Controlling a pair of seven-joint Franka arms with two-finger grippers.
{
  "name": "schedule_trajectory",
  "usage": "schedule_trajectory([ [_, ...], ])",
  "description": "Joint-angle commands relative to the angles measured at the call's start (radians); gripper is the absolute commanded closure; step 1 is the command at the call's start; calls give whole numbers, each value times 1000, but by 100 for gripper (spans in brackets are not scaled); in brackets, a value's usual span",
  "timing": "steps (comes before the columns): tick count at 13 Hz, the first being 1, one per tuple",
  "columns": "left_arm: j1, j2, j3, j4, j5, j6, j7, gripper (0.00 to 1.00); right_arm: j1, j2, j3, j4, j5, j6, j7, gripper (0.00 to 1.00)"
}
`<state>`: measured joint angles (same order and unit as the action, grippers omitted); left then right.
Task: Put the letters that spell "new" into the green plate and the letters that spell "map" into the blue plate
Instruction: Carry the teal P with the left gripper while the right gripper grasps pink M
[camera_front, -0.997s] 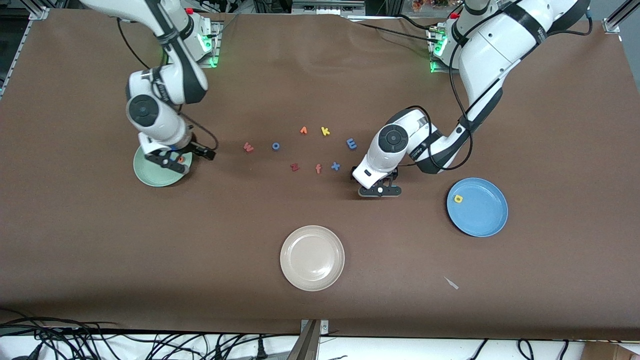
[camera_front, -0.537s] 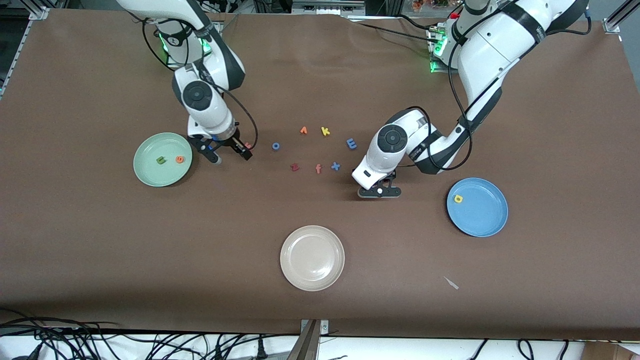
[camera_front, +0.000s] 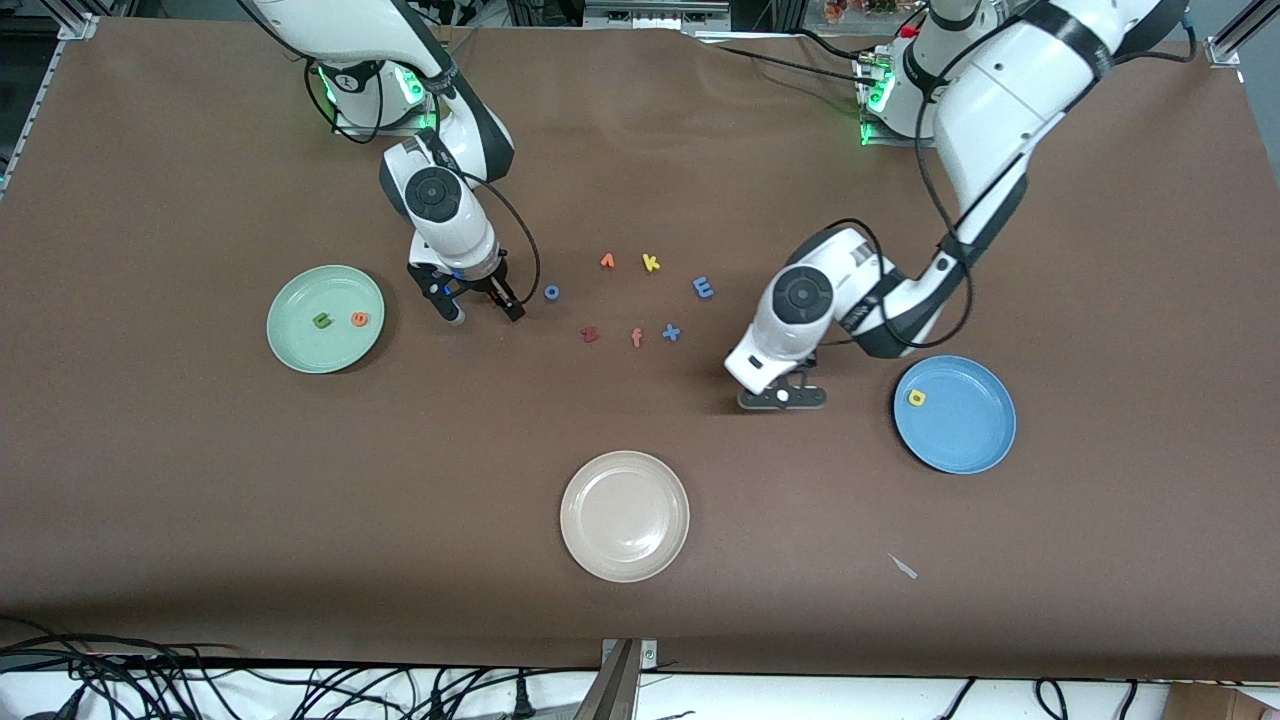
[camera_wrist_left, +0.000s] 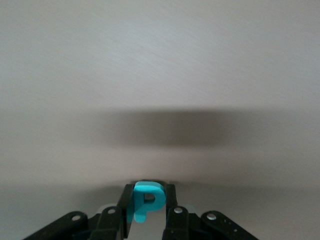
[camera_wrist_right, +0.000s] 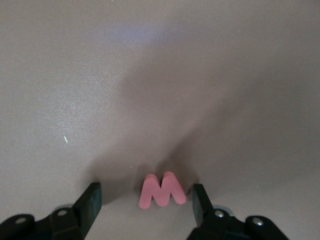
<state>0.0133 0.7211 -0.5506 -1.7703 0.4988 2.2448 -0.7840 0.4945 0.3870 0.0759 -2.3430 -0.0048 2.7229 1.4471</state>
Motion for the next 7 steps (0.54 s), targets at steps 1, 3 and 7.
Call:
schedule_trajectory([
  [1,115,-89,-22,-6,-46,-106,231,99,6,-4,-5,-4,3,11,4,21],
  [3,195,-132,-22,-6,-57,-177,432,100,6,-8,-7,-4,3,8,3,27],
  [7,330,-126,-17,-11,-48,-183,762,100,6,-16,-8,-4,2,3,-2,84],
])
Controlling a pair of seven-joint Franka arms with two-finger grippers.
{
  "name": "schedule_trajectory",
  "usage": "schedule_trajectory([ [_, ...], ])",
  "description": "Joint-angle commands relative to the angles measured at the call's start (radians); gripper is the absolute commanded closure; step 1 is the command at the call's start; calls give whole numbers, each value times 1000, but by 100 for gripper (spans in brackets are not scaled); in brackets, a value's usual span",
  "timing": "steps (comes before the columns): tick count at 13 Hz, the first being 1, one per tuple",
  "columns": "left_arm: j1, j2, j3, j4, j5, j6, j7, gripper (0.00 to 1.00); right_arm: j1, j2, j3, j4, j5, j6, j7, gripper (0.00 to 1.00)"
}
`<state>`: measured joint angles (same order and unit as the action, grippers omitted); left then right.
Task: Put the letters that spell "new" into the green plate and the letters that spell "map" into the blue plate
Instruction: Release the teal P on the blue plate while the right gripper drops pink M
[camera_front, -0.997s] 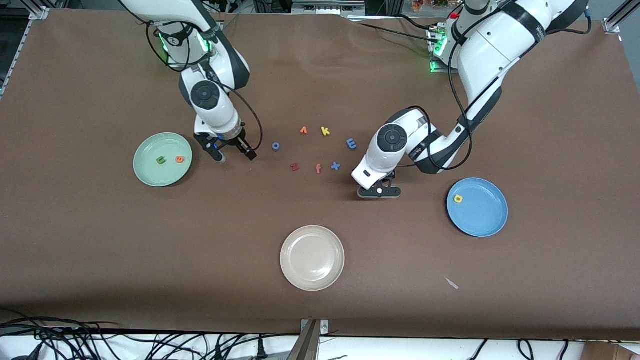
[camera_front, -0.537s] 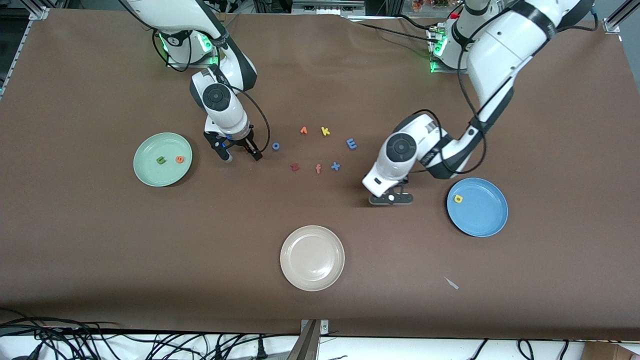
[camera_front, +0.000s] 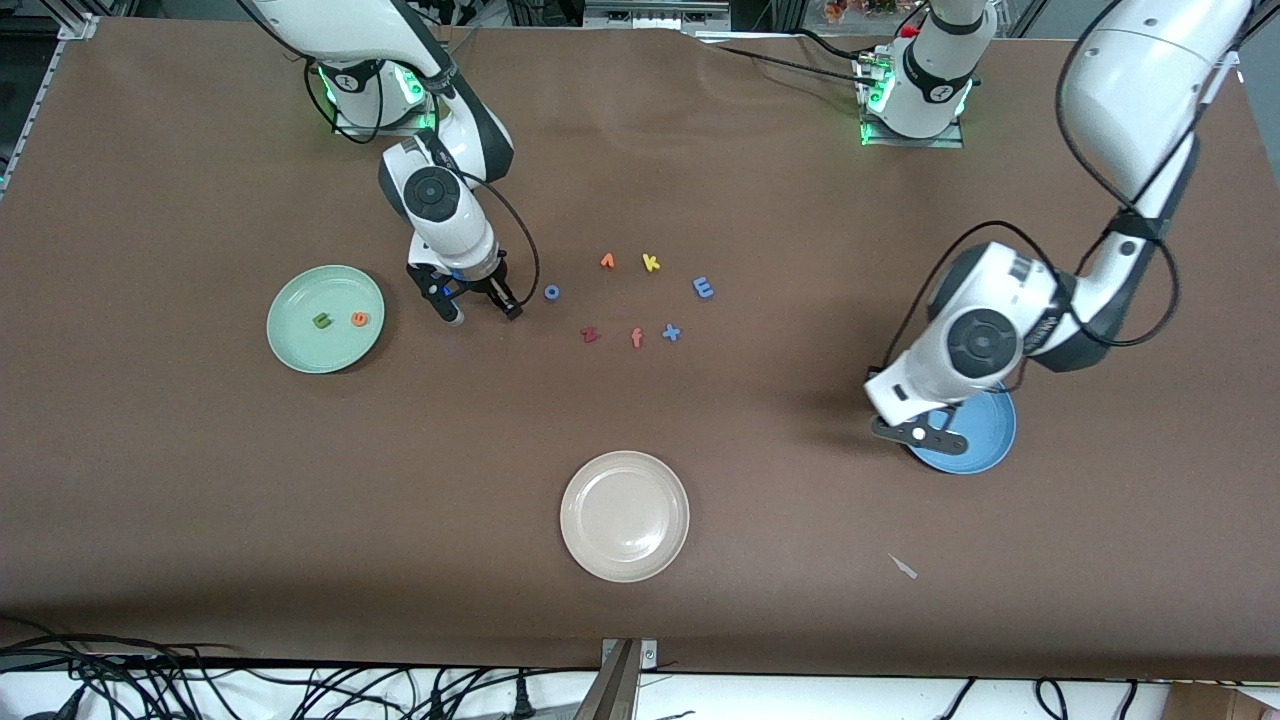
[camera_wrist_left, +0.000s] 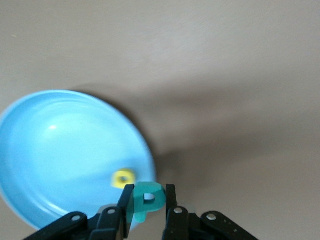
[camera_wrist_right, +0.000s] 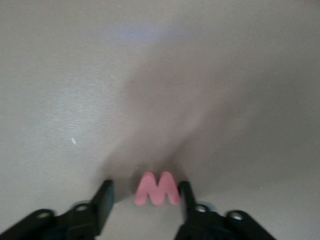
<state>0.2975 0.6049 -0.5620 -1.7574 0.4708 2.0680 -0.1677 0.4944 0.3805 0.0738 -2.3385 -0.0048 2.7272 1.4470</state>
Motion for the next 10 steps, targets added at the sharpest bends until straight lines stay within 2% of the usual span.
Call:
schedule_trajectory([
  [1,72,7,-1,-22,-11,0,239,100,6,-12,-6,-7,2,-1,-7,92],
  [2,92,19,4,-20,1,6,322,92,6,-17,-6,-7,2,-3,-8,95],
  [3,106,30,8,-20,26,6,362,76,6,-26,-8,1,-6,-35,-8,95],
  [4,109,30,10,-20,52,6,376,27,6,-41,-9,11,-12,-72,-11,96],
  [5,109,29,8,-20,48,3,370,0,4,-60,-23,21,-20,-113,-34,96],
  [8,98,4,-19,-13,-52,-5,256,0,4,-135,-124,41,-27,-243,-242,97],
  [10,98,1,-88,-28,-95,-5,43,0,4,-167,-233,39,-27,-303,-431,96],
])
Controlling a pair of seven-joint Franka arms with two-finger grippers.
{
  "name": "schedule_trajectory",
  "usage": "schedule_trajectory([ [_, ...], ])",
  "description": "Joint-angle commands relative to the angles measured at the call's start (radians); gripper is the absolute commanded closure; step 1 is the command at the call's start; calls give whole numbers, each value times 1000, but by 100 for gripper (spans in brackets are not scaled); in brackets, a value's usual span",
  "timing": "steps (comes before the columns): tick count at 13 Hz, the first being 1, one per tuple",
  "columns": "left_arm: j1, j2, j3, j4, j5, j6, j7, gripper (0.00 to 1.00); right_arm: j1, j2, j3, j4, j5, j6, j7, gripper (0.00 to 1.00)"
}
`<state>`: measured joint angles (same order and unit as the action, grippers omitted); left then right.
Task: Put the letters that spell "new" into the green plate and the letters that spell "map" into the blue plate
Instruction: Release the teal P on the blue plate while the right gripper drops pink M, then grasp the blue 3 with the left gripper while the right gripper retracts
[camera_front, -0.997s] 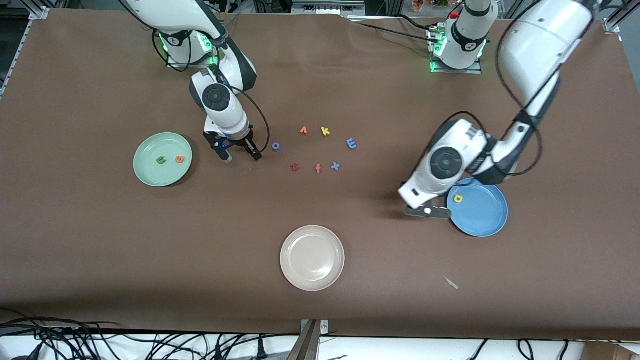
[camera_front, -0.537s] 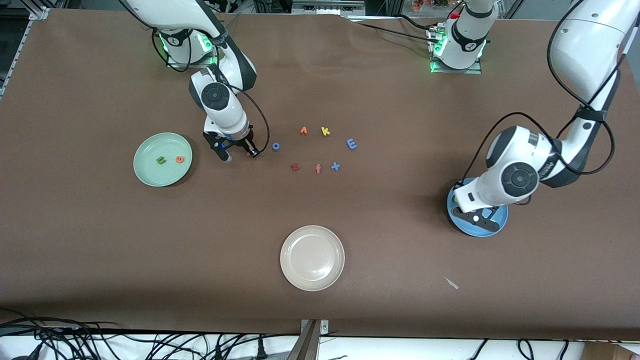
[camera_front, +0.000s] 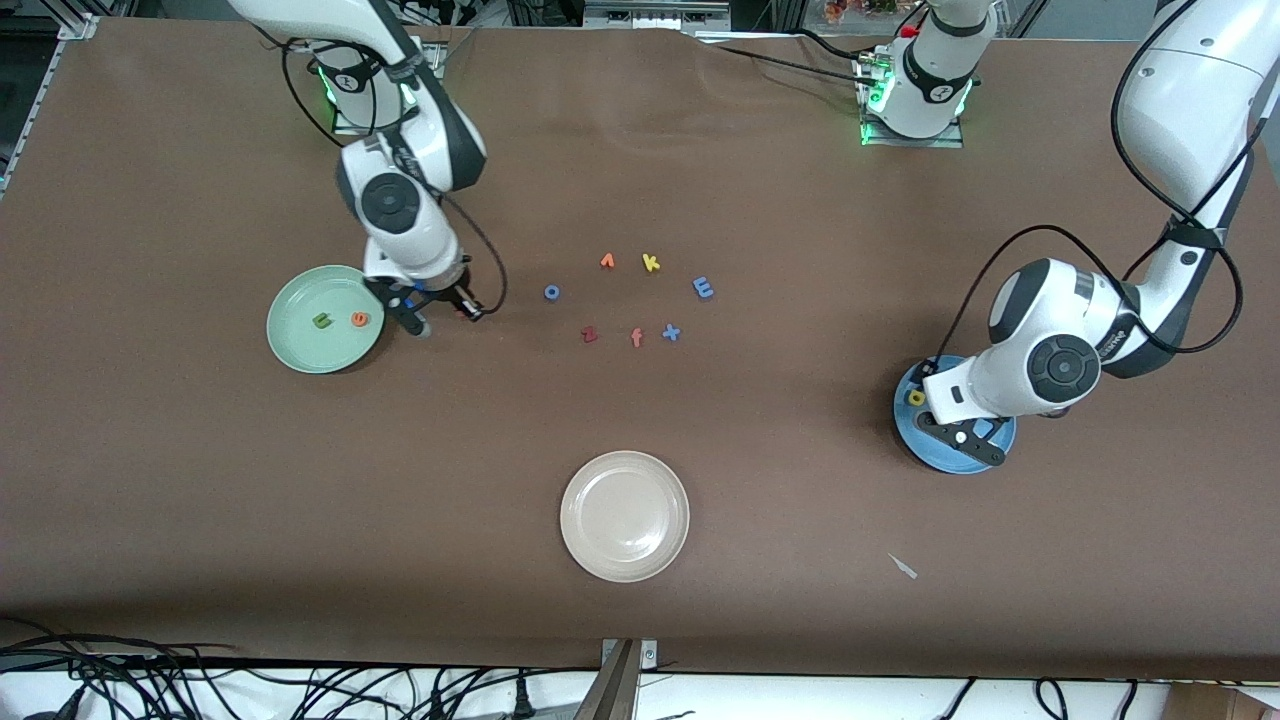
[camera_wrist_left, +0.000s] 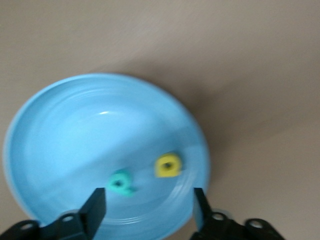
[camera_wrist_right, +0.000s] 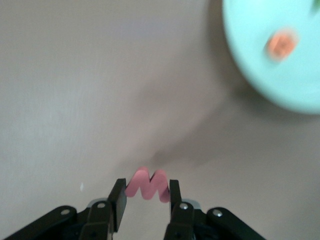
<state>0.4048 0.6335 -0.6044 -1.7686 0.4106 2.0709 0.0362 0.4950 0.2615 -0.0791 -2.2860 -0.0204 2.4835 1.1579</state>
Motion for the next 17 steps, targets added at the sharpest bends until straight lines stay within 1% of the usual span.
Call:
schedule_trajectory([
  [1,-11,-26,-92,-20,-36,-8,-293,0,3,-53,-141,-15,-12,-87,-247,96],
  [3,-17,-25,-162,-37,-36,-11,-476,0,2,-65,-265,-20,-4,-106,-457,96],
  [6,-79,-25,-215,-110,-30,23,-726,0,-6,-50,-382,-45,11,-107,-645,96],
  [7,-125,-25,-215,-120,-24,37,-818,0,-7,-48,-401,-82,40,-100,-673,96],
  [8,-171,-21,-215,-123,-23,40,-916,0,-9,-44,-401,-95,87,-97,-679,95],
  [9,-214,-17,-215,-121,-23,43,-1005,0,-10,-29,-401,-96,98,-106,-682,89],
  [10,-246,-15,-215,-124,-23,67,-1091,0,-9,0,-401,-96,109,-106,-682,64],
  [11,-263,-14,-213,-155,-21,133,-1199,0,-9,13,-401,-95,147,-106,-682,1],
  [12,-279,-14,-212,-199,-7,206,-1286,0,-9,13,-399,-93,161,-112,-684,0],
  [13,-290,-15,-213,-231,28,248,-1364,0,-9,10,-398,-87,161,-124,-684,0],
  [14,-312,-11,-213,-239,77,253,-1460,0,-7,-7,-393,-76,163,-136,-687,0],
  [15,-335,6,-212,-244,123,265,-1540,0,-7,-33,-393,-49,162,-176,-688,0],
  [17,-366,43,-209,-244,206,282,-1688,0,-7,-80,-396,32,161,-291,-762,0],
])
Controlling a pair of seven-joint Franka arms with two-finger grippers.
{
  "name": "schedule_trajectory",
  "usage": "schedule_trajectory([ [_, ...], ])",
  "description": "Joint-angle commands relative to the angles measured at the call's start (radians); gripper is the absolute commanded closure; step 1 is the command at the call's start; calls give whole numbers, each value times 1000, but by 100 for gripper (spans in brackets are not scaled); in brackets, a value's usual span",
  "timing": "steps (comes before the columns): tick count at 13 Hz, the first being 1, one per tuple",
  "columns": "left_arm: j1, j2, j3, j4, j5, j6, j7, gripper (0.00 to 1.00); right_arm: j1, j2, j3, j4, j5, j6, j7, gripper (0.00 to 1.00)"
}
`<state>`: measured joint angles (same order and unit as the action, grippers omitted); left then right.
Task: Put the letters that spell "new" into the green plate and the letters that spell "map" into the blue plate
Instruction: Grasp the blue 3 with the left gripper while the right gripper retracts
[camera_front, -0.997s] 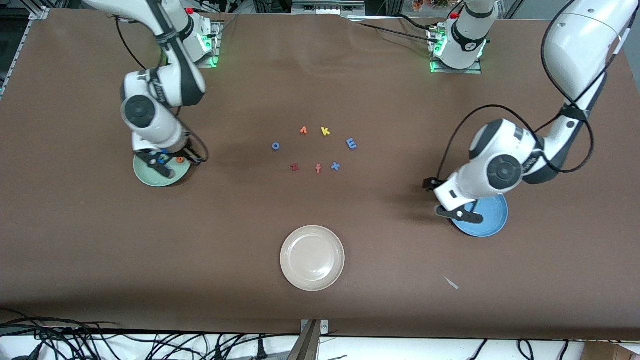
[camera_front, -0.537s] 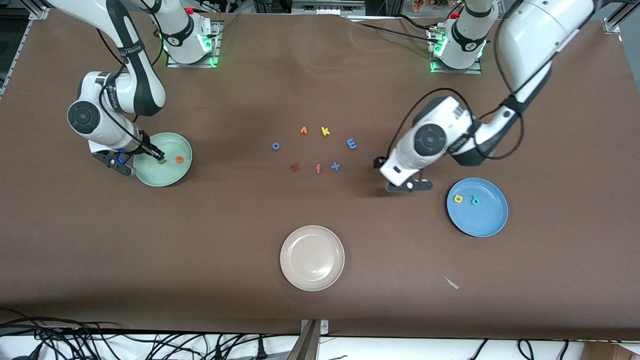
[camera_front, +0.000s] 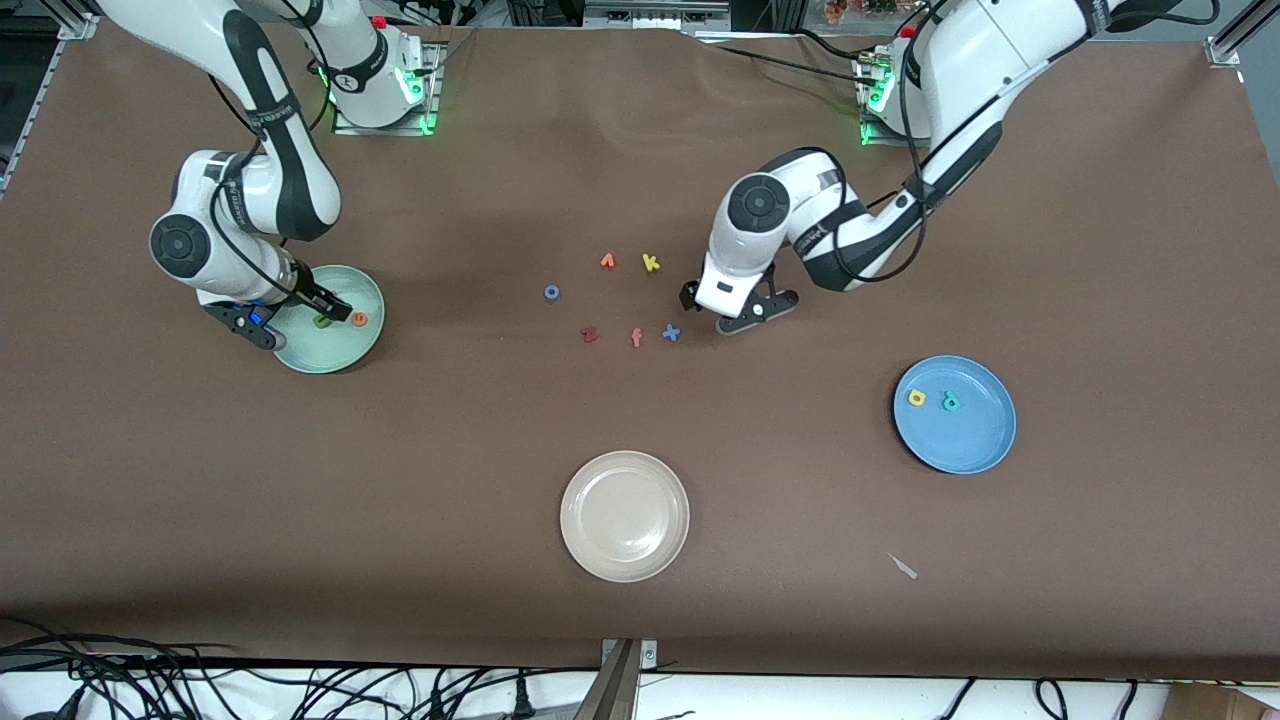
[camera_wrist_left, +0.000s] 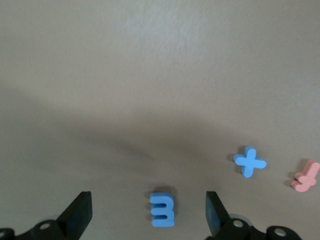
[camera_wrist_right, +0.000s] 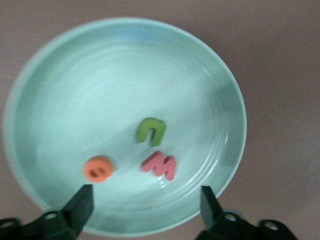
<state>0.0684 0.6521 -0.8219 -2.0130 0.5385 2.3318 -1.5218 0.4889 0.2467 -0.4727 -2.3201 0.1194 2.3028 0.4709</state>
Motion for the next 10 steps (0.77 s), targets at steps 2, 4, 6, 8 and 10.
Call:
schedule_trajectory([
  [2,-47,50,10,-1,132,56,-228,0,-1,-75,-23,213,17,-297,-164,0],
  [4,-59,58,13,0,146,63,-242,0,-6,-49,-58,399,17,-499,-295,0],
  [6,-76,64,15,0,147,66,-242,0,-9,-47,-64,520,6,-597,-397,0],
  [8,-81,69,23,-1,158,78,-242,3,-9,-59,-86,634,-1,-705,-522,0],
  [10,-81,95,23,-7,210,84,-259,6,-9,-75,-99,752,-21,-796,-541,0],
])
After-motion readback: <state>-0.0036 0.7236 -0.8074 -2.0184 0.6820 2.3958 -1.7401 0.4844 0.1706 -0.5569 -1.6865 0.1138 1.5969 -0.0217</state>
